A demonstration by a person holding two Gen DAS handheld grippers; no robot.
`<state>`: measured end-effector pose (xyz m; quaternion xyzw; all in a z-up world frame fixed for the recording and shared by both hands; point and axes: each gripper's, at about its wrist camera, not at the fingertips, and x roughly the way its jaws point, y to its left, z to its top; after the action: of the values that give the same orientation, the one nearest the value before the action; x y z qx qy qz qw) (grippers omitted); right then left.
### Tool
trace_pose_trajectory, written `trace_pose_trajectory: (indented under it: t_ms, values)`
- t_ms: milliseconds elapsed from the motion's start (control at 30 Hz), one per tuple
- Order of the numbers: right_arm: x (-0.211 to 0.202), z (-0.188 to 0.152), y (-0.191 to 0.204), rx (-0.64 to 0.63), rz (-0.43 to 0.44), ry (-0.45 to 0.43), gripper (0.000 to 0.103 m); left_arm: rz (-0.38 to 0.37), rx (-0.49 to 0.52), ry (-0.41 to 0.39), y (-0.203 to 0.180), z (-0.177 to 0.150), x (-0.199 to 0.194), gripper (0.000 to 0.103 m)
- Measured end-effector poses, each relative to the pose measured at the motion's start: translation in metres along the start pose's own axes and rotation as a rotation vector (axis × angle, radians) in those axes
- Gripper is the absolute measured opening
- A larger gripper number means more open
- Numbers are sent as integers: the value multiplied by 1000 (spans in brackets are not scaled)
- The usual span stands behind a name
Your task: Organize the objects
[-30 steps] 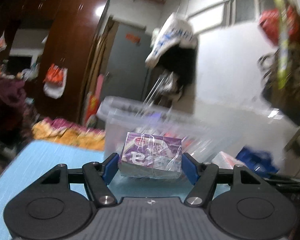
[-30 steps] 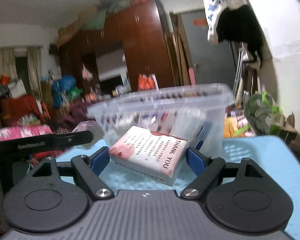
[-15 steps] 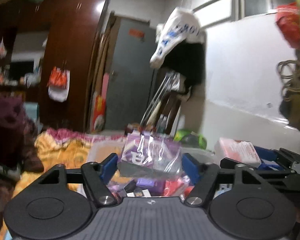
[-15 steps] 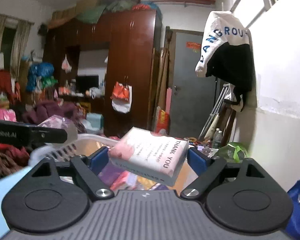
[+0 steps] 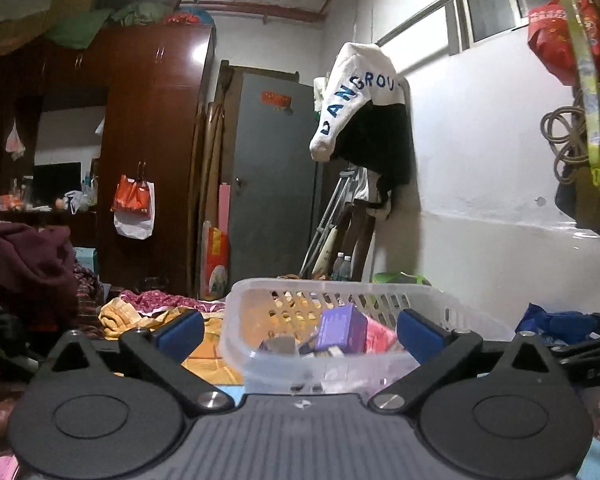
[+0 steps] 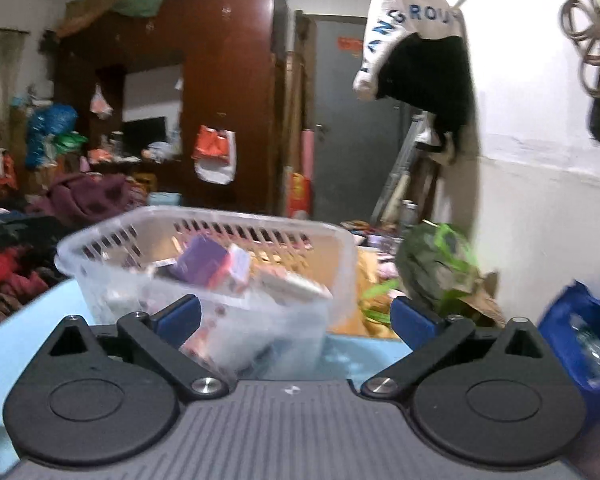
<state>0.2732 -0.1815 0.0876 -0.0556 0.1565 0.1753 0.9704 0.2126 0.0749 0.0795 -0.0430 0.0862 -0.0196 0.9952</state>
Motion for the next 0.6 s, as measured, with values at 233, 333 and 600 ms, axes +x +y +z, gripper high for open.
trace_pose_trajectory:
  t_ms: [233,333,600]
  values:
    - [-10,-4,-3,43,35,-30,103,-38,46,102,-7,-1,-13,103]
    - [-12,-5,-4,47,28,-34,103,-47,40,115,-8,-3,-17,103]
    - [-17,-15,0,32,35,-36,103,-40,39,142,-12,-9,-14,103]
